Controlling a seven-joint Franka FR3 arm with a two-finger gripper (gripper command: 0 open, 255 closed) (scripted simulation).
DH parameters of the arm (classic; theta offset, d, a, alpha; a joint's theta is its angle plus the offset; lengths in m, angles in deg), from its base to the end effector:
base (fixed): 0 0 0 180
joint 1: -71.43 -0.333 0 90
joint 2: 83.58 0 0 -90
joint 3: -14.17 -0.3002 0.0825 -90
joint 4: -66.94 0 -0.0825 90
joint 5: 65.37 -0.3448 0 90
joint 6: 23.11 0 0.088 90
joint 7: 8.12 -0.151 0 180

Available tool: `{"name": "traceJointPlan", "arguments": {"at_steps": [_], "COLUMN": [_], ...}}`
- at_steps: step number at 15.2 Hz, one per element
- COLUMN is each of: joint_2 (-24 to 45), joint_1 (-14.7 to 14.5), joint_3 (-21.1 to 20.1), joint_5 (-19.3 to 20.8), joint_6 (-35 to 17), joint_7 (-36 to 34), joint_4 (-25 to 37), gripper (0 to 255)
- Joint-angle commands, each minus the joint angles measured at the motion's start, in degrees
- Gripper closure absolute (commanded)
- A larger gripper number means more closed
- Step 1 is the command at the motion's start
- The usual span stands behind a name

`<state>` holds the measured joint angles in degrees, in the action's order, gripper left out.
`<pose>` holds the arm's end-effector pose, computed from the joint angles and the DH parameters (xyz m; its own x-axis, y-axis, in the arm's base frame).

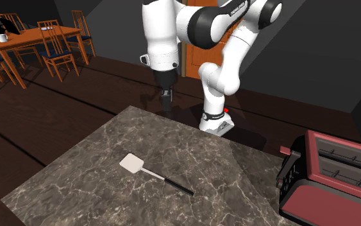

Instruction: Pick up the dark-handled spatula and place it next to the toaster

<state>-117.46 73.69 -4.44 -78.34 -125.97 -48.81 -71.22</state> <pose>0.3228 0.1297 0.4575 0.8578 -0.5106 -0.0598 -0.5115 -0.8593 -0.0004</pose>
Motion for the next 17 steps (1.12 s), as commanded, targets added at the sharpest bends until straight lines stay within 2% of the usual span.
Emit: {"name": "traceJointPlan", "arguments": {"at_steps": [1, 5, 8, 11, 14, 17], "joint_2": [2.88, 10.54, 17.18, 24.53, 32.46, 34.74], "joint_1": [0.56, 2.35, 3.95, 5.47, 6.27, 5.96], "joint_3": [-2.74, -7.84, -11.39, -14.4, -16.28, -16.29], "joint_5": [-1.14, -1.55, -0.28, 2.66, 7.3, 8.78], "joint_6": [-3.38, -10.01, -14.79, -19.18, -22.9, -24.96], "joint_7": [-5.22, -15.15, -23.05, -31.56, -40.72, -42.68], "joint_4": [0.01, 1.82, 4.08, 7.06, 10.73, 10.66], "gripper": [0, 0, 0, 0, 0, 0]}}
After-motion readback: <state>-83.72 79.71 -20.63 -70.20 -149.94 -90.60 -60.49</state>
